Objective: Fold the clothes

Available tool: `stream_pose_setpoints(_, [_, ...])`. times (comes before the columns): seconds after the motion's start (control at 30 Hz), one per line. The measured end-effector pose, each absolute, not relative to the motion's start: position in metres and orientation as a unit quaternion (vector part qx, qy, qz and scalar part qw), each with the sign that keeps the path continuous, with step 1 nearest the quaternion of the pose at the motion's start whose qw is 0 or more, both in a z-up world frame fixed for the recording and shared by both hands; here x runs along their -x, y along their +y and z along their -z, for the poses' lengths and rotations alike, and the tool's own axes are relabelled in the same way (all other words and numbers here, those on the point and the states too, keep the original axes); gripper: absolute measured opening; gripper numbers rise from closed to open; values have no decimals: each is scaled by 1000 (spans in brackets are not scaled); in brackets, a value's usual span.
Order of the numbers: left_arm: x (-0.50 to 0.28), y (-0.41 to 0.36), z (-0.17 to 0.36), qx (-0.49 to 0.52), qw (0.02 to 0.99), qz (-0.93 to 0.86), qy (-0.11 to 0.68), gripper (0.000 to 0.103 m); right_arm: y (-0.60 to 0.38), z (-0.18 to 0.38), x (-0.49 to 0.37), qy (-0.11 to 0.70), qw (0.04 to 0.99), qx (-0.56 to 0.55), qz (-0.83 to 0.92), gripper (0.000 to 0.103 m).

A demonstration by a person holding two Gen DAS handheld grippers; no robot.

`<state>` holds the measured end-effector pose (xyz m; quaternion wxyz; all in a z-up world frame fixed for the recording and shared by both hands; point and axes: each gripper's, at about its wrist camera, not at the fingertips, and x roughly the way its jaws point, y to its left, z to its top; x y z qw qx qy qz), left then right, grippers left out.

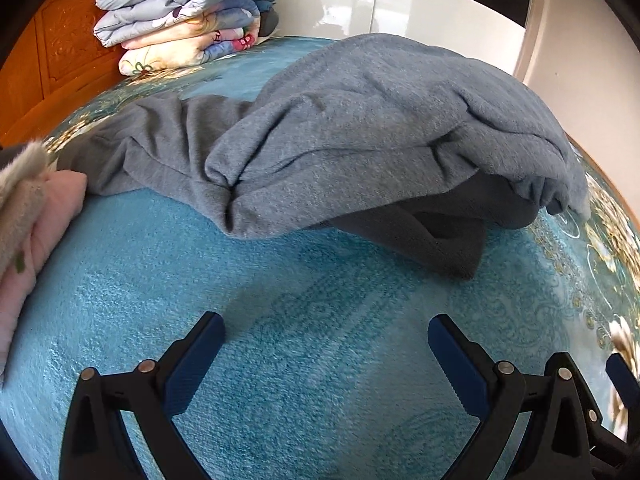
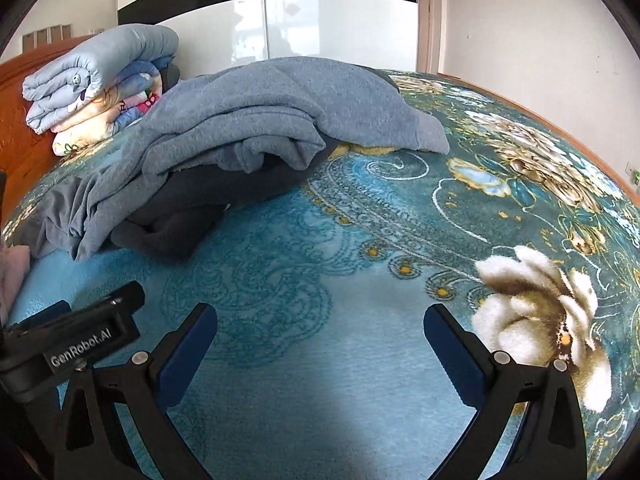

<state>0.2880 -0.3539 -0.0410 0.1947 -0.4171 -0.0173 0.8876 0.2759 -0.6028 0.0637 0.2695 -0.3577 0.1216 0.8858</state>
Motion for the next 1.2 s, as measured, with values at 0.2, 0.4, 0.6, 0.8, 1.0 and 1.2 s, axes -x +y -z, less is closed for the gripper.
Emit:
stream_pose_setpoints(0.2, [-297,-434,43,420,213,-882,-8,103,-606,-65,-274,121,266,355,-888,103])
stream_pose_setpoints(0.4, [-265,-488,45,425,228,-876,7,103,-607,-65,-276,111,263,348,-893,103])
stream_pose_setpoints(0.6, [-184,-476,34,428,236,-872,17,103,-605,-63,-275,130,256,368,-884,103])
stream_pose_setpoints(0.8, [-210,-635,10,377,272,-885,-17,103,-603,-68,-282,135,253,343,-895,103])
stream_pose_setpoints(1.0, [-226,-768,-46,242,286,-924,77,103,-590,-87,-311,139,296,296,-898,103])
stream_pose_setpoints(1.2, [-312,-875,-54,144,274,-911,273,103,-592,-97,-314,128,291,291,-902,103])
